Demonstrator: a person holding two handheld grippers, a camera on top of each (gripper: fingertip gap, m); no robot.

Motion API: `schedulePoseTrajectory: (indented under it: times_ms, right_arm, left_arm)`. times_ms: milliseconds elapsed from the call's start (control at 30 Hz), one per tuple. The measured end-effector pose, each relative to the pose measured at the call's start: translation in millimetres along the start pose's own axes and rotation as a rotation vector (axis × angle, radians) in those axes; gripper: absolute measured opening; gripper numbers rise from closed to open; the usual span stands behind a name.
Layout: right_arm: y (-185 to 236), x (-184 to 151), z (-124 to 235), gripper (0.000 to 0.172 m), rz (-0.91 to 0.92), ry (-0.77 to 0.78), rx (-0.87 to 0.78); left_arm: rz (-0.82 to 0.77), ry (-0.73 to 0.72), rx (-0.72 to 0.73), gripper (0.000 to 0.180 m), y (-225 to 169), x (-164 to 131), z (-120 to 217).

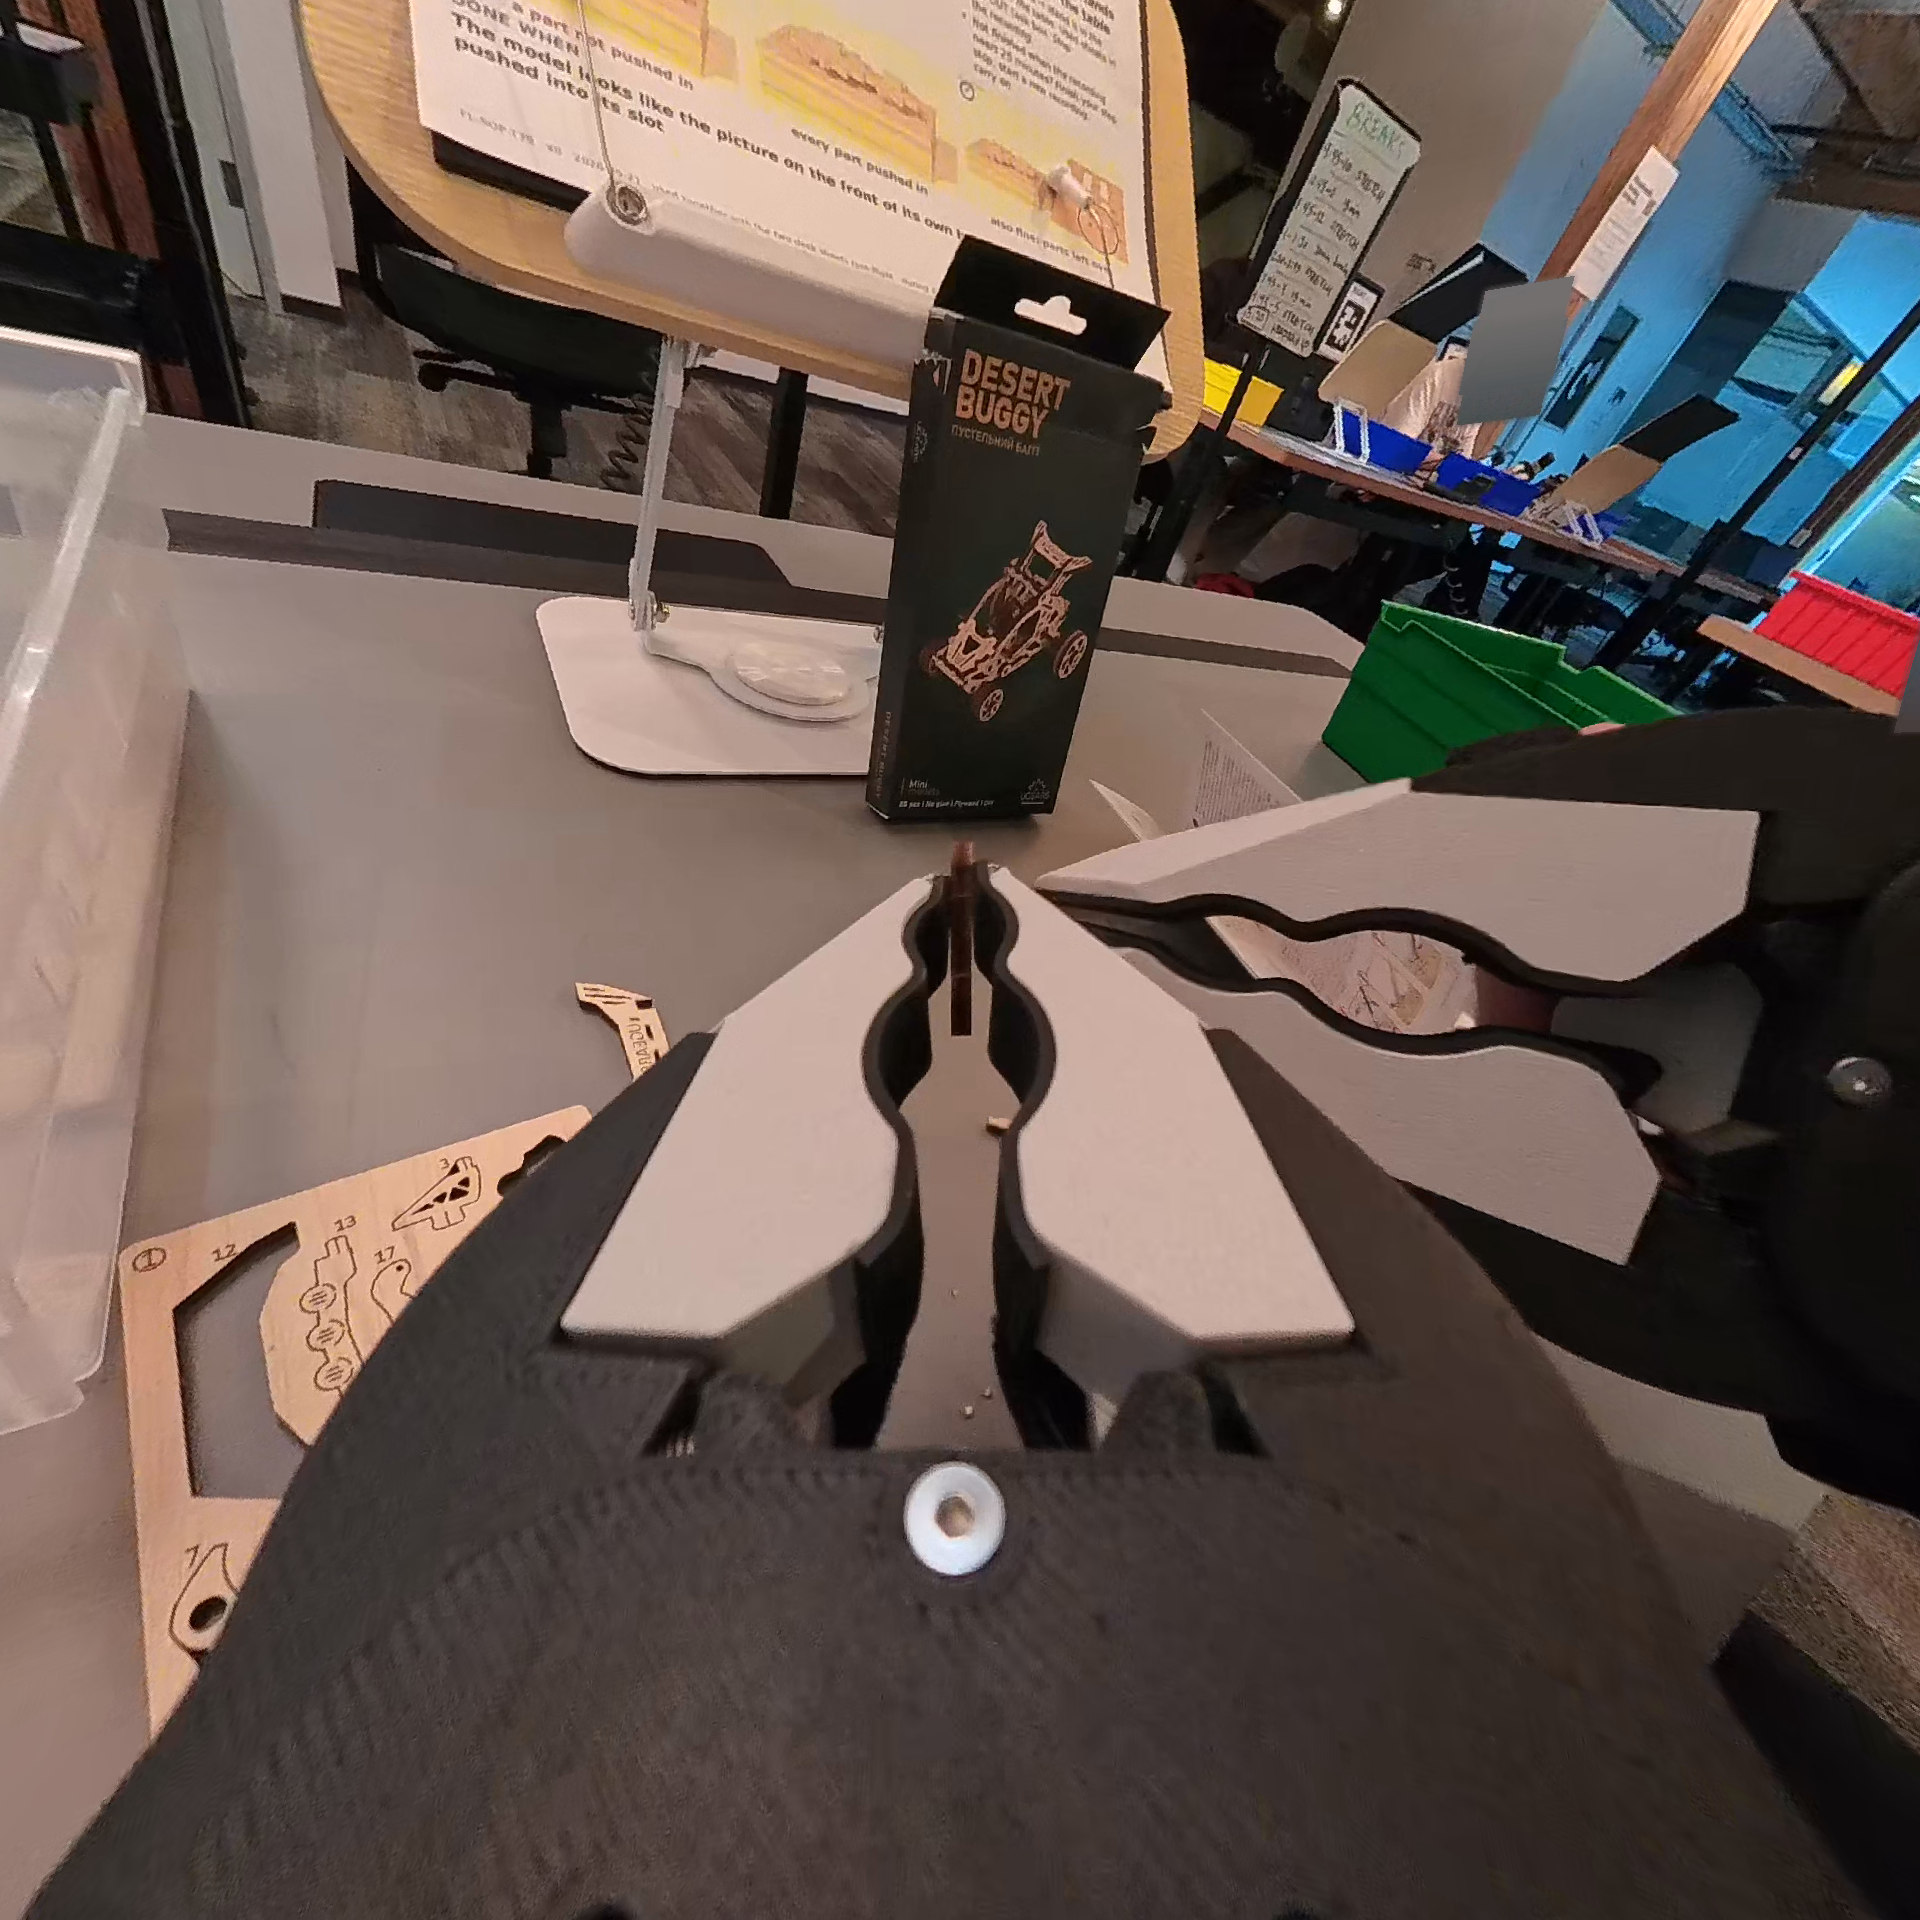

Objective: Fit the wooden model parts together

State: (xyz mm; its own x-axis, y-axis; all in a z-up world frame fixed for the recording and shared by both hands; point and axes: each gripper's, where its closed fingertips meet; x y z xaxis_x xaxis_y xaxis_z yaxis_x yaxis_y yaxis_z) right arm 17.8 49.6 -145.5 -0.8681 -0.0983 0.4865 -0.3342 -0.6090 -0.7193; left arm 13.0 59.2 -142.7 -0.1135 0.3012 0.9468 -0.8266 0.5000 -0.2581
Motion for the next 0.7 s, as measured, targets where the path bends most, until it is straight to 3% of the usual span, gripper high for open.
schedulePoseTrajectory:
  times_ms: [467,700]
  right_arm:
    - [0.3,4.8,1.9,0.0,0.014,-0.032,0.012]
    - [3.4,-2.1,2.3,0.0,-0.091,-0.077,0.069]
  left_arm:
    - [-0.005,0.011,-0.005,0.001,-1.5,-3.8,-0.8]
    - [0.04,0.002,-0.036,0.001,-0.6,-2.3,0.0]
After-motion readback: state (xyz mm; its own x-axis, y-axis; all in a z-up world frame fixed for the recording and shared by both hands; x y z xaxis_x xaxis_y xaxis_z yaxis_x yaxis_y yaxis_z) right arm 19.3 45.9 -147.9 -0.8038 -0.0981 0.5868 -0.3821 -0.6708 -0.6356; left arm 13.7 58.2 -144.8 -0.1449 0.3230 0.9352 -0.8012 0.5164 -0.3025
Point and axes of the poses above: each gripper's, where its closed fingertips meet, z back along the fingers, x out of its top, y = z × x across the jaws, and after that the axes turned 11 degrees about x, right-handed
